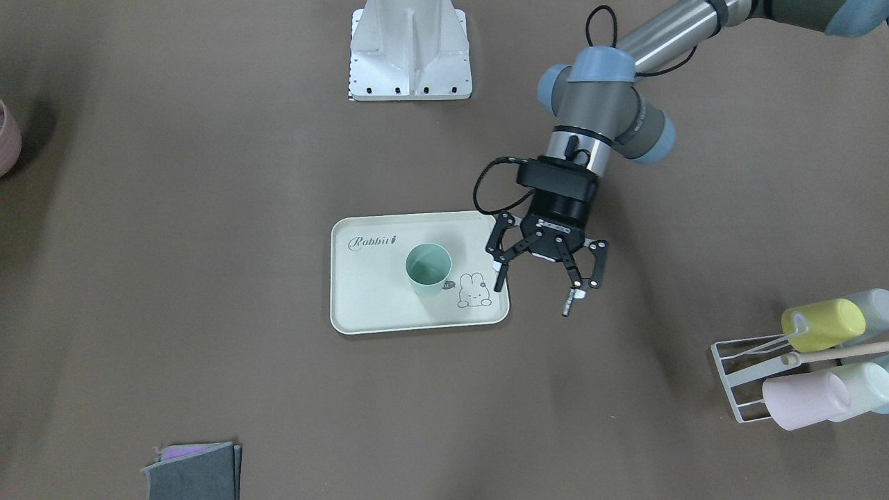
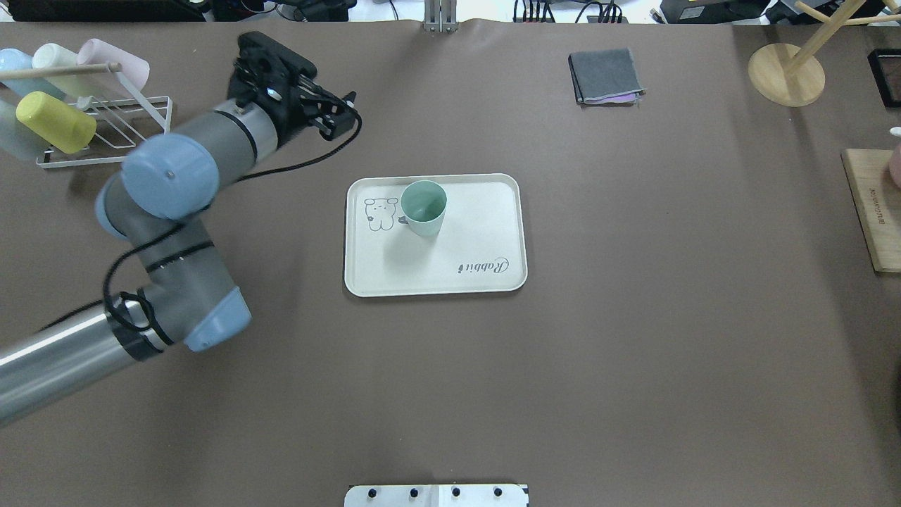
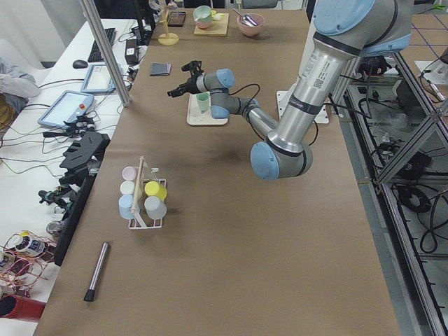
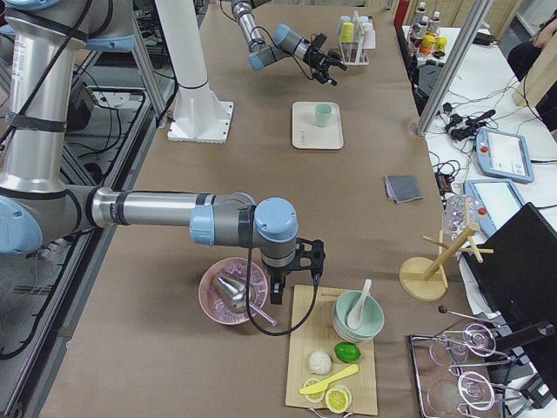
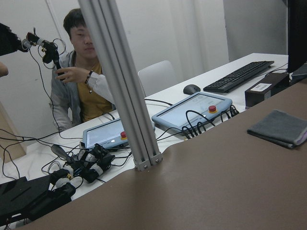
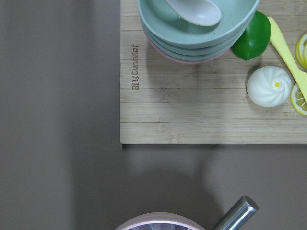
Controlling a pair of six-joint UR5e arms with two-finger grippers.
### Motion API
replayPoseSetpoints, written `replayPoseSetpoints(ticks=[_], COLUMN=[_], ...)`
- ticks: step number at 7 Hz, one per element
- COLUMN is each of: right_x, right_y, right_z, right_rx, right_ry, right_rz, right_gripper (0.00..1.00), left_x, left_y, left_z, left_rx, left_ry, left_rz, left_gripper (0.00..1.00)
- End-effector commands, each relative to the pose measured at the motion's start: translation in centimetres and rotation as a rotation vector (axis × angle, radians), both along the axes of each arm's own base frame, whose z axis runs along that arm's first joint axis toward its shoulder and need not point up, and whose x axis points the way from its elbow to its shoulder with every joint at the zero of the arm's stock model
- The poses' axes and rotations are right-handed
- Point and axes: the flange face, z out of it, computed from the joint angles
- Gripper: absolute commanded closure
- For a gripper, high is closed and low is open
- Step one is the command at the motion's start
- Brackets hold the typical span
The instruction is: Pick up and place green cup on tray
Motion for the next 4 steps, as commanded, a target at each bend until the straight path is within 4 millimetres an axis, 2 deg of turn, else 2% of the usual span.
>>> replayPoseSetpoints(ticks=[1,2,3,4], right_x=[0.0,0.0,0.0,0.1], right_y=[0.0,0.0,0.0,0.1], right_z=[0.0,0.0,0.0,0.0], right_rx=[0.000,0.000,0.000,0.000], right_ry=[0.000,0.000,0.000,0.000], right_rz=[0.000,0.000,0.000,0.001], right_gripper=[0.00,0.00,0.00,0.00], left_x=[-14.9,-22.1,-29.5,-35.5], left_y=[-4.1,-5.3,-5.6,-5.6], left_z=[3.4,4.7,7.8,9.2], left_rx=[-0.206,-0.307,-0.431,-0.547], left_ry=[-0.039,-0.015,0.030,0.091], left_rz=[0.093,0.137,0.179,0.212], left_gripper=[0.03,0.03,0.03,0.03])
